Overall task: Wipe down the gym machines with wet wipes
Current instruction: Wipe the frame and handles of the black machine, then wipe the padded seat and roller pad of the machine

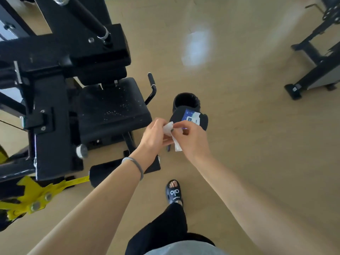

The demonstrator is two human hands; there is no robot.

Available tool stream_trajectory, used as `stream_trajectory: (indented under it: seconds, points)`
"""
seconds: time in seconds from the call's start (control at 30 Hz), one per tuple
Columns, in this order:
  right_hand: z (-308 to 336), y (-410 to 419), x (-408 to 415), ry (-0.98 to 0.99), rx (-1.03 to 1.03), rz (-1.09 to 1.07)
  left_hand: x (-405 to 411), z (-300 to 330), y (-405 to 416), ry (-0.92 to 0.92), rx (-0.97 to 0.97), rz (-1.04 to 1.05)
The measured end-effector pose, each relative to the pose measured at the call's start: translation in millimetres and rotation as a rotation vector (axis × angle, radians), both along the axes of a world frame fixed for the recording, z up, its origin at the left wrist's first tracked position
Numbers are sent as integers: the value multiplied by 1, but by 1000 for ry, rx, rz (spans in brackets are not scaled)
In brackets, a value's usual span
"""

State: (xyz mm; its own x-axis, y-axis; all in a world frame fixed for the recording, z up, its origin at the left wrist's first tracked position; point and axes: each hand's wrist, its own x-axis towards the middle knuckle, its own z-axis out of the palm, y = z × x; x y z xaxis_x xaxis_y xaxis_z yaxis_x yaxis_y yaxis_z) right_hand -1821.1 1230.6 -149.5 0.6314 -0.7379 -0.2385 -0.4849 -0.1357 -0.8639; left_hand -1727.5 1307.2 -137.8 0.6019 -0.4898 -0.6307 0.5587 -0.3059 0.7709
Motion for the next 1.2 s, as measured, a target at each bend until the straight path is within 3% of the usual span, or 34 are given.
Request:
stream_trajectory:
  seconds: [0.17,0.3,0.77,0.97,1.2]
  points:
    - [-7,-75,29,47,15,-2,32,-7,-71,47,80,2]
    - [-6,-125,62,66,88,26,57,-10,-107,-16,135,25]
    - [-42,-302,165,142,367,366,111,-62,-209,-113,341,507]
    - [-47,-317,218,184,245,575,129,-73,-209,-211,504,628]
    - [-96,-307,288,151,105,781,167,-131,-193,-320,743,643]
